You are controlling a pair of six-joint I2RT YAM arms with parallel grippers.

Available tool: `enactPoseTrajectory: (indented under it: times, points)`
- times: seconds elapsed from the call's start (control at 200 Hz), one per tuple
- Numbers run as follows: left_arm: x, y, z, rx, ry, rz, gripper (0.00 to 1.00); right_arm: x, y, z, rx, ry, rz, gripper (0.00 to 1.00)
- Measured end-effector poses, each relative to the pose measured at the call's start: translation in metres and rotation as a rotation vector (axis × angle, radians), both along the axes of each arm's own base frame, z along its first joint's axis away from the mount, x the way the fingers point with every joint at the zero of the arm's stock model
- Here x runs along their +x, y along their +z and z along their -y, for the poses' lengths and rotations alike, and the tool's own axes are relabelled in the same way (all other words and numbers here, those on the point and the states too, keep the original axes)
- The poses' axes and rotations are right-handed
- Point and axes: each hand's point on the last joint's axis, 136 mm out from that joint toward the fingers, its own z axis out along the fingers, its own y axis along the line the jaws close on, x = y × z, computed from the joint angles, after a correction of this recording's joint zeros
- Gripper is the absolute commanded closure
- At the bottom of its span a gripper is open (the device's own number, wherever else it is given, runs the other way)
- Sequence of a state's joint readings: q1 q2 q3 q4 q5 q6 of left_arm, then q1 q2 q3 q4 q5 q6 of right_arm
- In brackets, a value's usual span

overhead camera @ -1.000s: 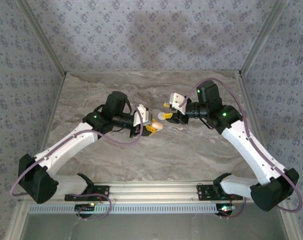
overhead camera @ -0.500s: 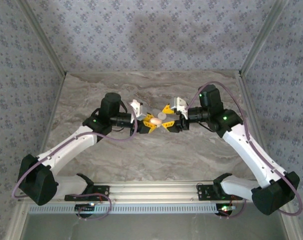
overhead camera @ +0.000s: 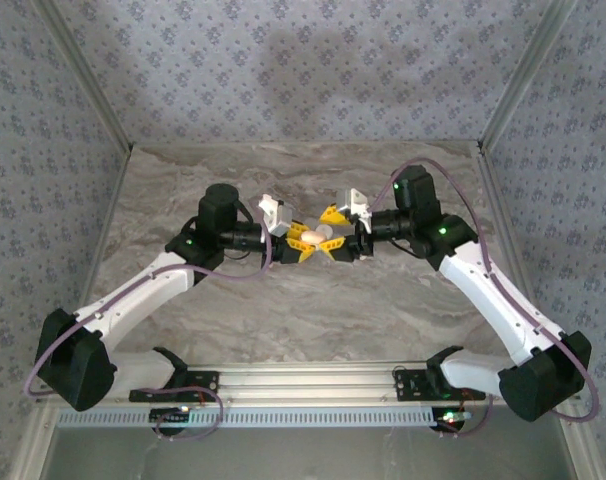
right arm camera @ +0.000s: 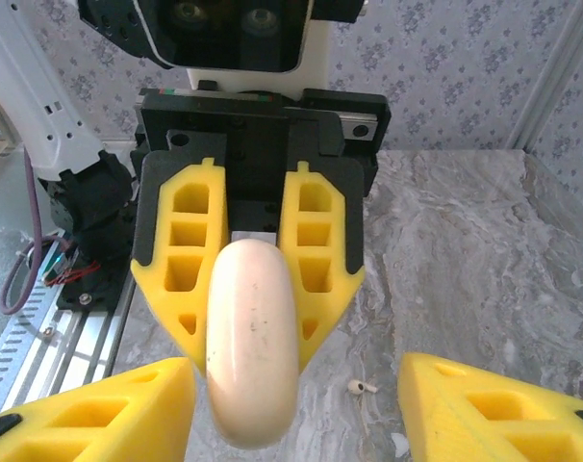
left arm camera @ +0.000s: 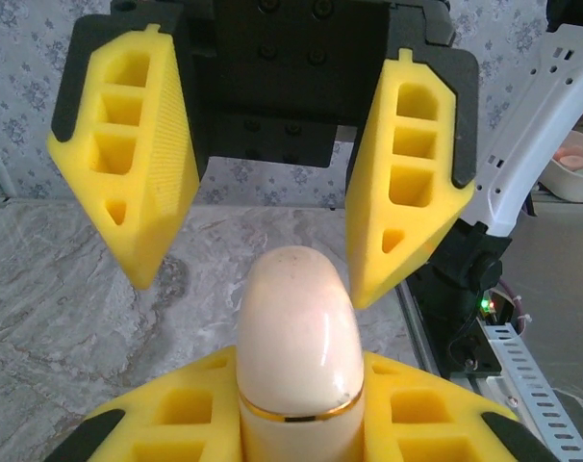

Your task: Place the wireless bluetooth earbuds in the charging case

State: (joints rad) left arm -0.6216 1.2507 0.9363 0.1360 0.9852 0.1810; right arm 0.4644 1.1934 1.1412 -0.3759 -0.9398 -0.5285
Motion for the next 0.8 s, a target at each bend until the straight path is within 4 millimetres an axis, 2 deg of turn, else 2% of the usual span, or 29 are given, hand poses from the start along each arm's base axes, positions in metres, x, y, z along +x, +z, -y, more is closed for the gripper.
enactPoseTrajectory:
  times: [0.465,0.605,0.8]
  points:
    - [0.002,-0.001,0.000,0.005,0.011,-0.006,0.81,0.017,0.010,0.008,0.035,-0.062,0.008,0.42]
    - [-0.001,0.000,0.000,0.001,-0.004,-0.006,0.81,0.029,0.007,0.011,0.022,-0.113,0.007,0.42]
    - [0.000,-0.001,0.000,0.003,0.002,-0.006,0.81,0.032,0.006,0.011,0.020,-0.129,0.004,0.42]
